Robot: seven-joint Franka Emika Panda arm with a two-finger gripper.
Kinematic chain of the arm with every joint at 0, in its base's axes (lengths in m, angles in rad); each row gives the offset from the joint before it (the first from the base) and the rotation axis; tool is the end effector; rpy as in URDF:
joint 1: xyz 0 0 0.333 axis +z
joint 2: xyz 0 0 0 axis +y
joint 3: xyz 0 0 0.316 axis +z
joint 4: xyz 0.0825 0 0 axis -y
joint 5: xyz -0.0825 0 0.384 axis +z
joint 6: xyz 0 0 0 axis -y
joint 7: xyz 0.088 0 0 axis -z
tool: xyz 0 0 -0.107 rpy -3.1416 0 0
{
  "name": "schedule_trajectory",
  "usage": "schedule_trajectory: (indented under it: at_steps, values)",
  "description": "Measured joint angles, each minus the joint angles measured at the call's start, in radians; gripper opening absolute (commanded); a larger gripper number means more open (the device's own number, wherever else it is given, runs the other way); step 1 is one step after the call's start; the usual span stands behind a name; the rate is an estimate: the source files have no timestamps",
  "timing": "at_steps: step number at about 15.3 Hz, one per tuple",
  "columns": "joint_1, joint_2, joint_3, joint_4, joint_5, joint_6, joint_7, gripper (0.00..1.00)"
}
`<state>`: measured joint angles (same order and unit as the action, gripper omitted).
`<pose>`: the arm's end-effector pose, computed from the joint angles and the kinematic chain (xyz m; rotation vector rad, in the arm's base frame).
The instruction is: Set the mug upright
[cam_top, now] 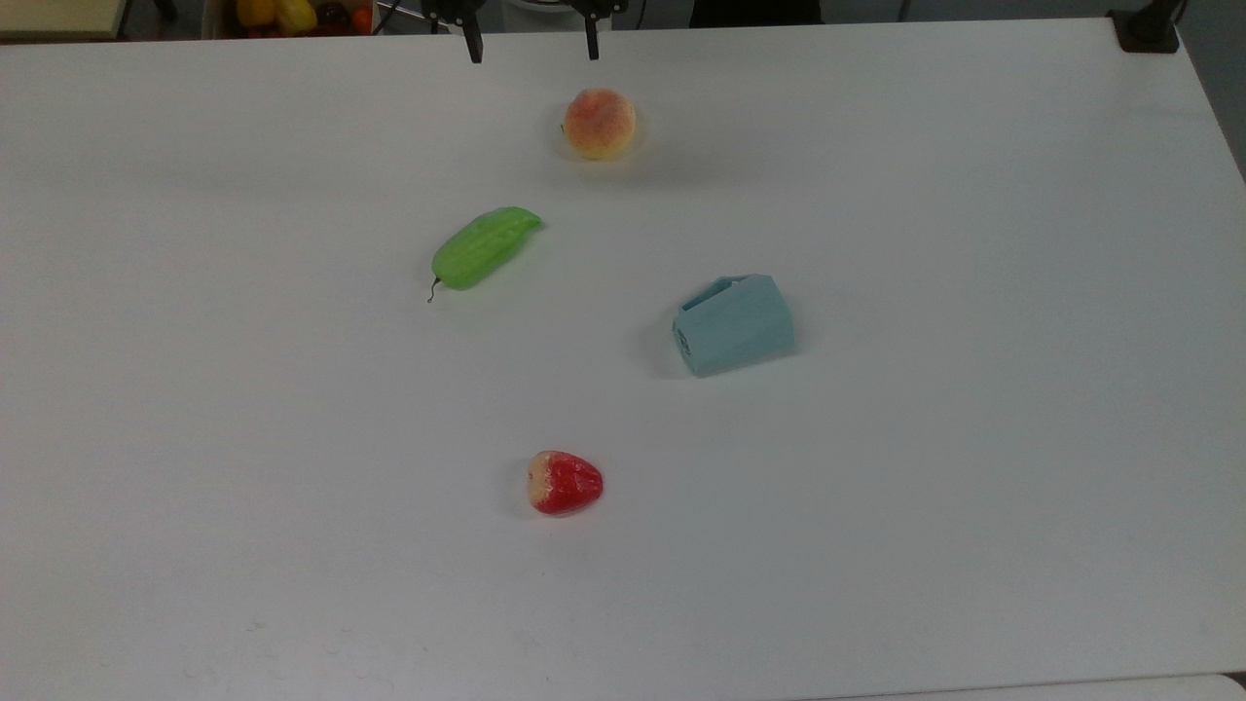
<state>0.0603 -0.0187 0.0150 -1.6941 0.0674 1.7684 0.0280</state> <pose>0.5626 0.0484 0.5943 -3.0669 -0.0570 -0.1373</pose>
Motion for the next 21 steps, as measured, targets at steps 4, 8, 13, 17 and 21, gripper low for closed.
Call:
schedule_trajectory:
  at_steps: [4, 8, 13, 17, 21]
  values:
    - [0.0, 0.0, 0.0, 0.0, 0.0, 0.001, 0.0, 1.0]
    - [0.012, 0.002, 0.0, -0.001, -0.002, 0.036, -0.004, 1.0]
    - [0.094, 0.04, 0.012, -0.008, -0.087, 0.129, -0.004, 1.0]
    - [0.17, 0.072, 0.038, -0.009, -0.192, 0.168, -0.001, 1.0]
    - [0.229, 0.116, 0.094, -0.012, -0.331, 0.199, 0.143, 1.0]
